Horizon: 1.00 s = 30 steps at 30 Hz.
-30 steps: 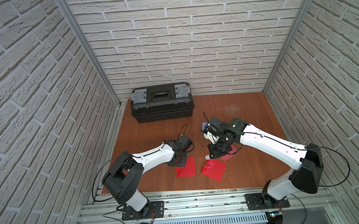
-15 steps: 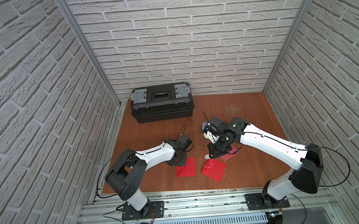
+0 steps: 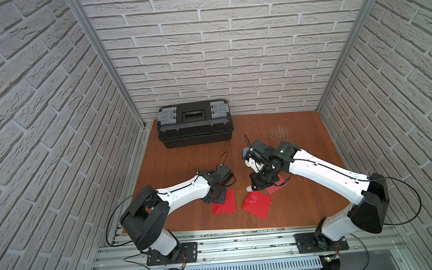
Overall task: Seal the envelope with a glue stick
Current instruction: Seal the envelope at the center of the board.
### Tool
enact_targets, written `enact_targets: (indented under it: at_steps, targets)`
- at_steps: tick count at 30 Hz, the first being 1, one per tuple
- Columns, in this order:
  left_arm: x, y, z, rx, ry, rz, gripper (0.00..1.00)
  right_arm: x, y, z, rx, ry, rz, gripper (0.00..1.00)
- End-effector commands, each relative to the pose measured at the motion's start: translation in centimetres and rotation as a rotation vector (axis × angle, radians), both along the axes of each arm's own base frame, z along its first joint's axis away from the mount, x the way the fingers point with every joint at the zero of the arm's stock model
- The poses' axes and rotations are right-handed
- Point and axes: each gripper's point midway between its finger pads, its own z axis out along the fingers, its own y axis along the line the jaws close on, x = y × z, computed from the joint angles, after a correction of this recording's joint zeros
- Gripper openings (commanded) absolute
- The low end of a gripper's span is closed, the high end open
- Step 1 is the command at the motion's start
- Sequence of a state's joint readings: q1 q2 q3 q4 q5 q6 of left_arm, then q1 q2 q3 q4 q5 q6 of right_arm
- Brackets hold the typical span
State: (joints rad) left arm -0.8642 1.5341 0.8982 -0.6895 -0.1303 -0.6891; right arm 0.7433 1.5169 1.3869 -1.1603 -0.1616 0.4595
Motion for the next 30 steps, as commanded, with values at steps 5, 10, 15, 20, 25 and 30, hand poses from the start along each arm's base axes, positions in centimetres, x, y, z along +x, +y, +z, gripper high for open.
enact_targets:
  at_steps: [5,10,15,20,25,30]
  targets:
    - [-2.5,0.6,-0.6,0.029,0.039,0.024,0.17,0.5,0.7,0.8,0.026,-0.01,0.003,0.03]
    - [-2.6,0.9,-0.7,0.047,0.041,0.024,0.17,0.4,0.7,0.7,0.024,-0.007,0.007,0.03]
    - [-2.9,1.1,-0.9,0.054,0.051,0.024,0.15,0.5,0.7,0.6,0.023,-0.006,0.007,0.03]
    - [-4.2,1.4,-2.7,0.043,0.103,0.032,0.15,0.5,0.7,0.5,0.024,-0.002,0.007,0.03]
    - [-5.3,1.9,-5.0,0.065,0.159,0.038,0.15,0.4,0.7,0.7,0.028,-0.004,0.008,0.03]
    - [-4.9,2.3,-4.0,0.083,0.132,0.032,0.15,0.4,0.7,0.9,0.025,-0.007,0.01,0.02]
